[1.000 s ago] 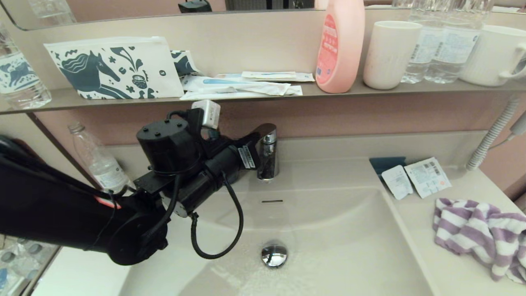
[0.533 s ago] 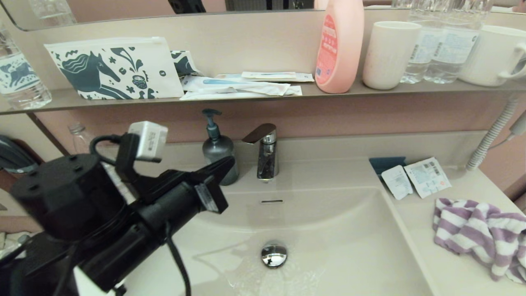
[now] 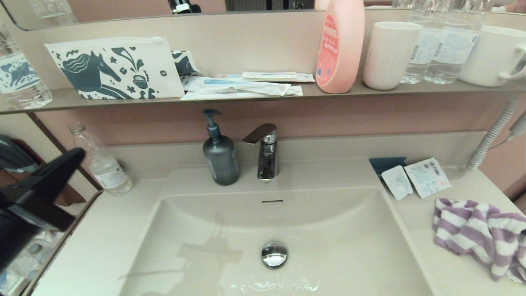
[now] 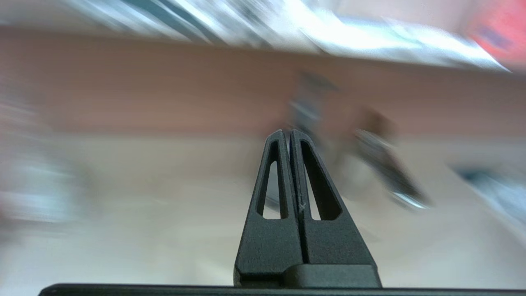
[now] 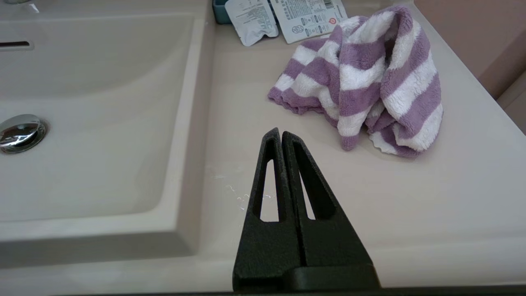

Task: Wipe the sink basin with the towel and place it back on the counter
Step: Pick up the cloth

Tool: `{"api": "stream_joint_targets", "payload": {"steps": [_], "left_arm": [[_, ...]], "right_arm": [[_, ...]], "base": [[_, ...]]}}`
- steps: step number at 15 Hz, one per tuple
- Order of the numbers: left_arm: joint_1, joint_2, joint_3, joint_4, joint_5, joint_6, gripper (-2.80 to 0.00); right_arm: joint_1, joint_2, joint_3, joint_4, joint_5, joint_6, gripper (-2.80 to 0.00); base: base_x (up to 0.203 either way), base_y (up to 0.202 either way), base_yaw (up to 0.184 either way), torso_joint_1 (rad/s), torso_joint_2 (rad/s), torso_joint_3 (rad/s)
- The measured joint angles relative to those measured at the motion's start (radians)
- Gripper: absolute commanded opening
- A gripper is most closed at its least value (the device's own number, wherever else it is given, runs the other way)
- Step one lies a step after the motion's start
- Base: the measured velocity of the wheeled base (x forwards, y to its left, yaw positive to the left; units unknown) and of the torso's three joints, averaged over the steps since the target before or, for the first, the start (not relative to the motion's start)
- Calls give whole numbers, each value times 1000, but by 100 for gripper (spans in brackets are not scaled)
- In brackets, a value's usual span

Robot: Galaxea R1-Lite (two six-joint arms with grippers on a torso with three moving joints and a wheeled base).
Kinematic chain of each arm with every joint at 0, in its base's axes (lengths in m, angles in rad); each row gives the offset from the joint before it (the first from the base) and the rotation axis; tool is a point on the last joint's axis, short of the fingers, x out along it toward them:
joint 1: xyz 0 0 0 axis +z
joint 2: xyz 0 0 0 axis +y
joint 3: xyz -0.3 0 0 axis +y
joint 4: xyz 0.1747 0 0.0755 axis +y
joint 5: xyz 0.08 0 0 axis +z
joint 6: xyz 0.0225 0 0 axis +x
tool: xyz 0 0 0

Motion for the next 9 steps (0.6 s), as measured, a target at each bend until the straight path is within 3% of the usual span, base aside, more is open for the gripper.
{"api": "stream_joint_targets", "payload": {"steps": [3,6,9], "left_arm": [[184,-229,0,129,-38,46,-280],[290,-456,-6,336,-71,58,-280],[343,-646,7,564,-105,61,-280]], "right_arm": [[0,0,0,0,0,0,-280],[0,0,0,0,0,0,-280],[0,0,0,0,1,0,-280]], "base": [[0,0,0,0,0,0],[0,0,0,0,0,0],[0,0,0,0,0,0]]}}
